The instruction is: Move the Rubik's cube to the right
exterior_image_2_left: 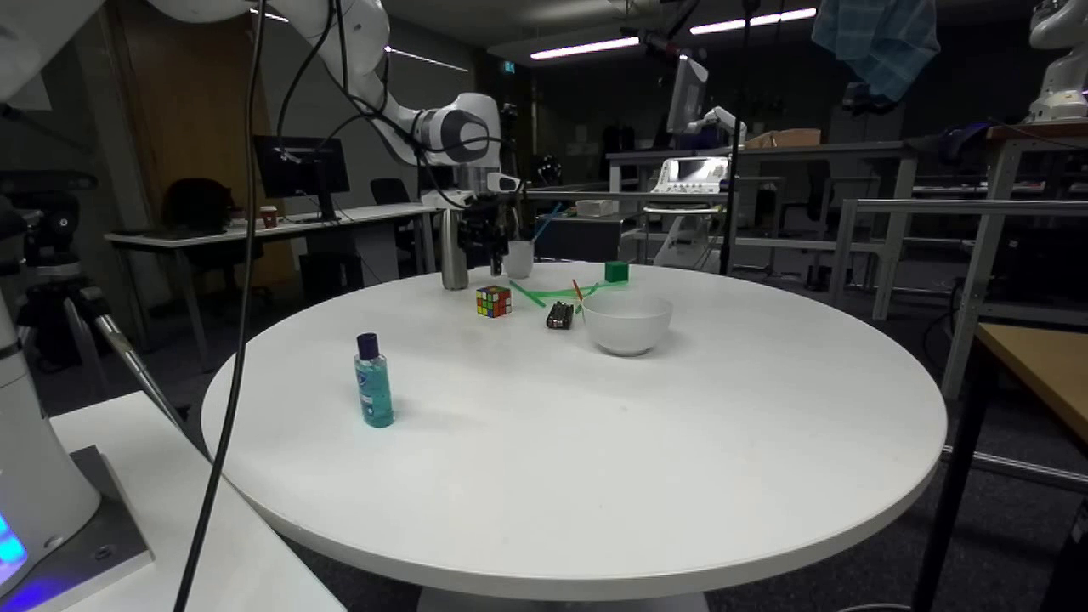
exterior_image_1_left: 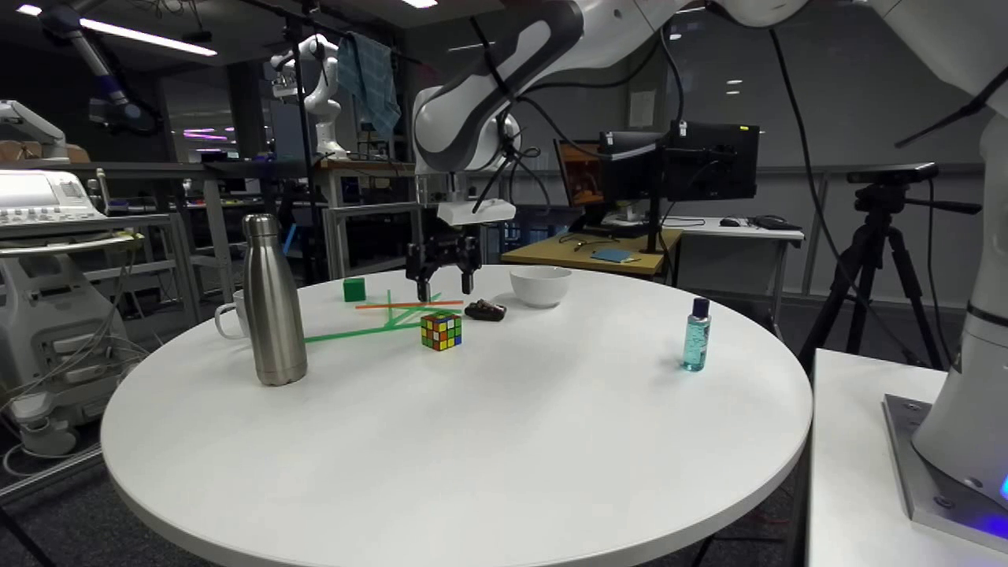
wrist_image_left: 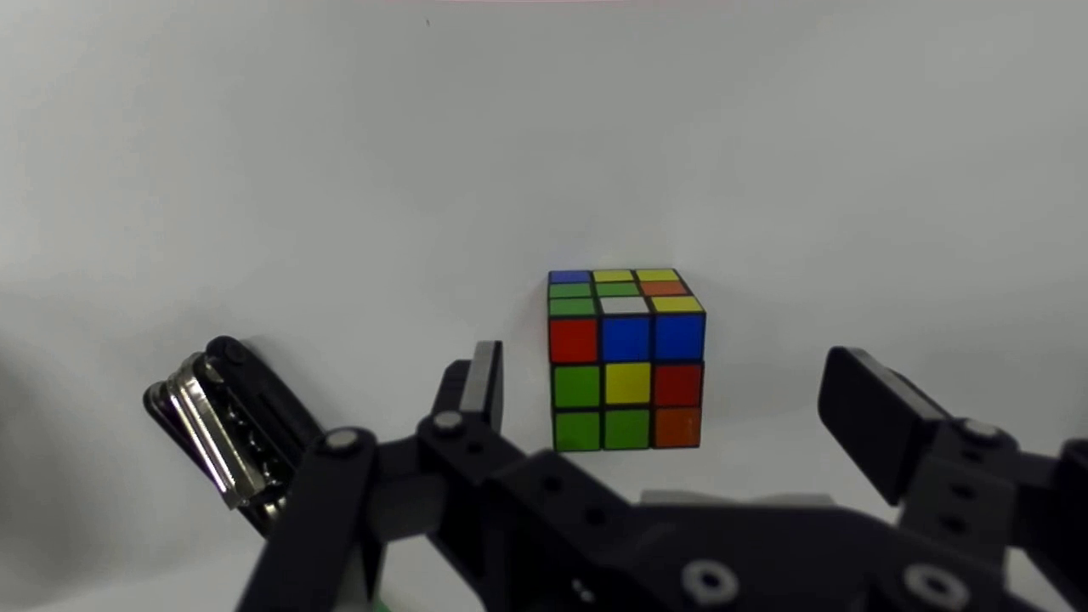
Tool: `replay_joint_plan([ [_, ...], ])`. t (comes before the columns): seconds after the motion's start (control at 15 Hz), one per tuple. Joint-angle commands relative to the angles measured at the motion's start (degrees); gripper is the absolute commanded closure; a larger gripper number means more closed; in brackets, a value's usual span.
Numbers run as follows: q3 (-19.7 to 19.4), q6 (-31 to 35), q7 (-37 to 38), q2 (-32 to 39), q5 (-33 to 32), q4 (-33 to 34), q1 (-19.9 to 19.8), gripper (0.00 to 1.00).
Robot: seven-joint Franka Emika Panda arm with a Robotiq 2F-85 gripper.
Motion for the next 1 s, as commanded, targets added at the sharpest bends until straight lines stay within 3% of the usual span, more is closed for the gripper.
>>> replay_joint_plan([
  [0.0,0.7,1.3,-0.9,1.0,2.0,-0.4,-0.9,0.0],
  [0.93,0.6,-0.6,-2.5,4.8,0.9,3.9,-0.8,0.0],
])
